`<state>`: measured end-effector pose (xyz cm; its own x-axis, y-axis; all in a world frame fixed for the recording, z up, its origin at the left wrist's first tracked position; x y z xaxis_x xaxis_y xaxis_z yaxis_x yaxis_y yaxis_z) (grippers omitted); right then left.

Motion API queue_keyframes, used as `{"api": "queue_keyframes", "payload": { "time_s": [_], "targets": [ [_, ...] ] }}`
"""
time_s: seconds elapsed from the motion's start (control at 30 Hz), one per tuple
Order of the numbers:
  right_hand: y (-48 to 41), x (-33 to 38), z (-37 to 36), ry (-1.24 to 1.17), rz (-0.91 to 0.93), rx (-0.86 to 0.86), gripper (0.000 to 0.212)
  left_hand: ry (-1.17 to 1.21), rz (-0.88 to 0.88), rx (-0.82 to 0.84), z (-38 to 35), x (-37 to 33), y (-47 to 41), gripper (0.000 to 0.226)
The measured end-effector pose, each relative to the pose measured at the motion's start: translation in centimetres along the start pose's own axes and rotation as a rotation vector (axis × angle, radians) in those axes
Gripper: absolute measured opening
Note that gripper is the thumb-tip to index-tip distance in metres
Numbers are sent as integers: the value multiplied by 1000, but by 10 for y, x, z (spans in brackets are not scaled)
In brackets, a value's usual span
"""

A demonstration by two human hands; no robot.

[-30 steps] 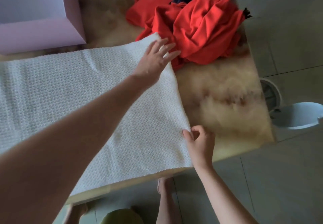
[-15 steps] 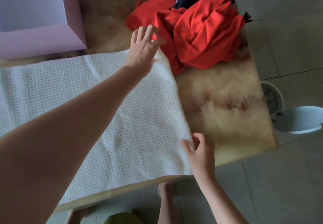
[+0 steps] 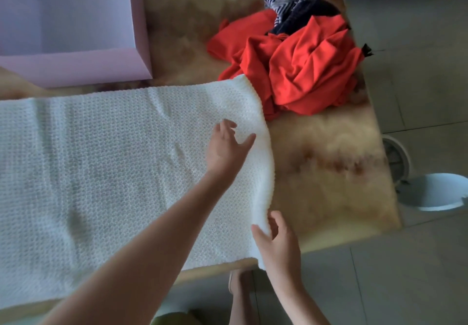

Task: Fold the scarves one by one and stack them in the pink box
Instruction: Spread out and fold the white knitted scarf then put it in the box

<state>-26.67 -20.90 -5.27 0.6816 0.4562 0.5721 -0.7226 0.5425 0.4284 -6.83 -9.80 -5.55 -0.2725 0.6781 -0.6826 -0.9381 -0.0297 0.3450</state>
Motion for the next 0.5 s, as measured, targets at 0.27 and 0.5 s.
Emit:
{"api": "queue_keyframes", "payload": {
  "time_s": [0.27, 0.5],
  "targets": [
    [13, 2, 3, 0, 35, -147, 26, 89, 199, -74, 10, -50, -76, 75],
    [6, 4, -1, -152, 9, -83, 21, 225, 319, -126, -5, -42, -89, 69]
  ]
}}
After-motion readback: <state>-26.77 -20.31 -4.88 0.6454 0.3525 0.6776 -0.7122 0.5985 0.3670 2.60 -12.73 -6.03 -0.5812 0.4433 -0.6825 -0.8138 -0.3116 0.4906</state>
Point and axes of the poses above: each hand's wrist, its own y-axis away from the middle knuckle, its own z-axis out of the back of the hand, x = y × z, the point moved 6 cm from there along -y, towards the middle knuckle, and after that the axes turned 3 degrees about -x, right-handed, at the moved point
